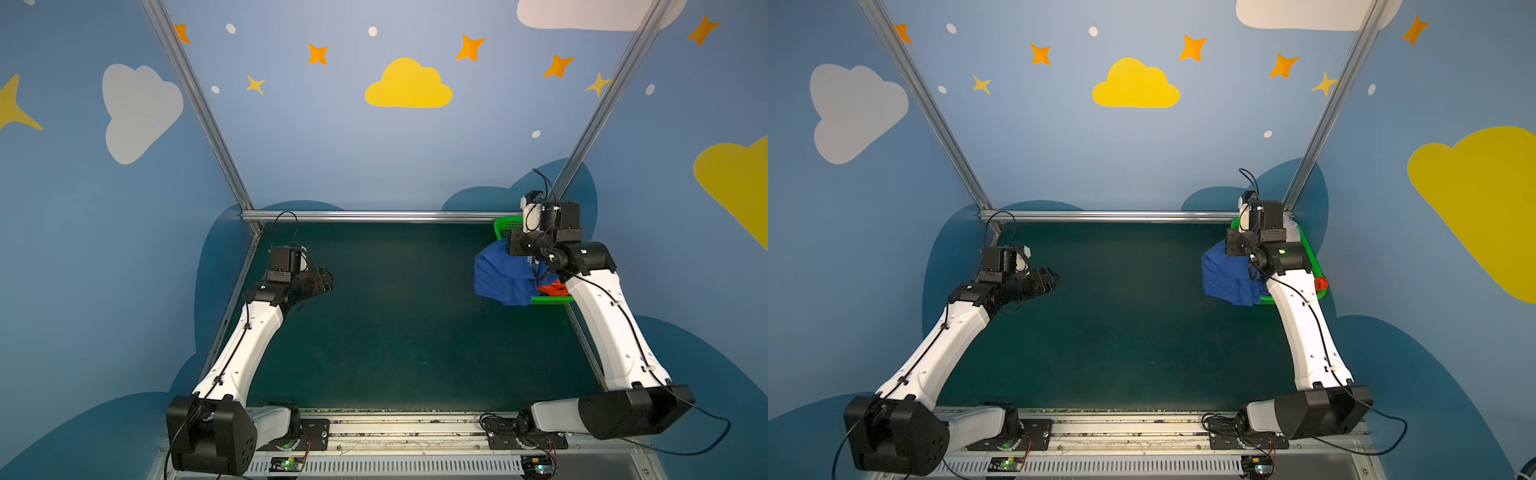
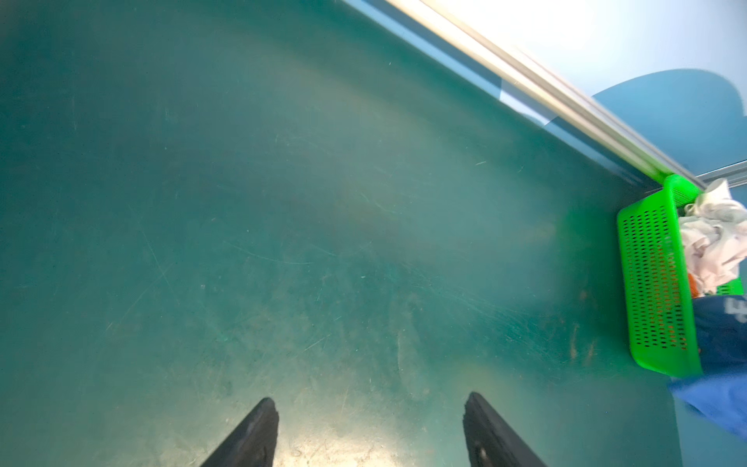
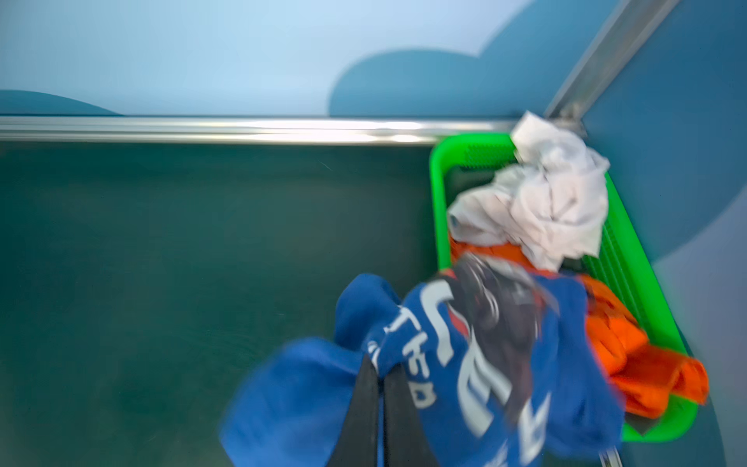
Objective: Fold and stack the t-shirts
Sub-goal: 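Lift the blue t-shirt with the right gripper and drop it on the table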
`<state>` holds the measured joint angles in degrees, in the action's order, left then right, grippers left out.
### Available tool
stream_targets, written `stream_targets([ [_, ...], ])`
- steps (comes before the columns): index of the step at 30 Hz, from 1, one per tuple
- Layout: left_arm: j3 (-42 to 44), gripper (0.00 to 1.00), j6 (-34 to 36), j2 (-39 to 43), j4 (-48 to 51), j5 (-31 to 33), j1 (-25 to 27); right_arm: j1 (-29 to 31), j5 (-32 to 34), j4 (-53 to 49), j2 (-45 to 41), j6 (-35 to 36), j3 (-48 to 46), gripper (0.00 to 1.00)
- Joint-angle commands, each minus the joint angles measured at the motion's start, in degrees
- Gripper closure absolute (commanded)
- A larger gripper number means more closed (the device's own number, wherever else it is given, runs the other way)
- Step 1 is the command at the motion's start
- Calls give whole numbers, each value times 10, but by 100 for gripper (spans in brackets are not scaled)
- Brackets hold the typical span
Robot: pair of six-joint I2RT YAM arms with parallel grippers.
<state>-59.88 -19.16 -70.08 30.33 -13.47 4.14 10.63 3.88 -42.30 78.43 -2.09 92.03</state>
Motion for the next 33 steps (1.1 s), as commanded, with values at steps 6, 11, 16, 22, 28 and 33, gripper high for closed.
stream_targets([
  [6, 12, 27, -1, 30, -11, 1, -1, 132, -99, -2, -9, 29, 99, 100],
  [11, 14, 28, 0, 36, -12, 1, -1, 209, -118, 3, 28, 42, 146, 100],
  [16, 15, 28, 1, 44, -12, 5, -1, 238, -103, -2, 65, 49, 175, 100],
  [22, 18, 28, 2, 52, -14, 10, -1, 243, -117, 21, 71, 37, 186, 100],
  [28, 19, 29, 3, 53, -14, 9, -1, 249, -123, 21, 90, 33, 189, 100],
  [33, 19, 30, 4, 54, -13, 9, -1, 254, -128, 7, 107, 33, 202, 100],
])
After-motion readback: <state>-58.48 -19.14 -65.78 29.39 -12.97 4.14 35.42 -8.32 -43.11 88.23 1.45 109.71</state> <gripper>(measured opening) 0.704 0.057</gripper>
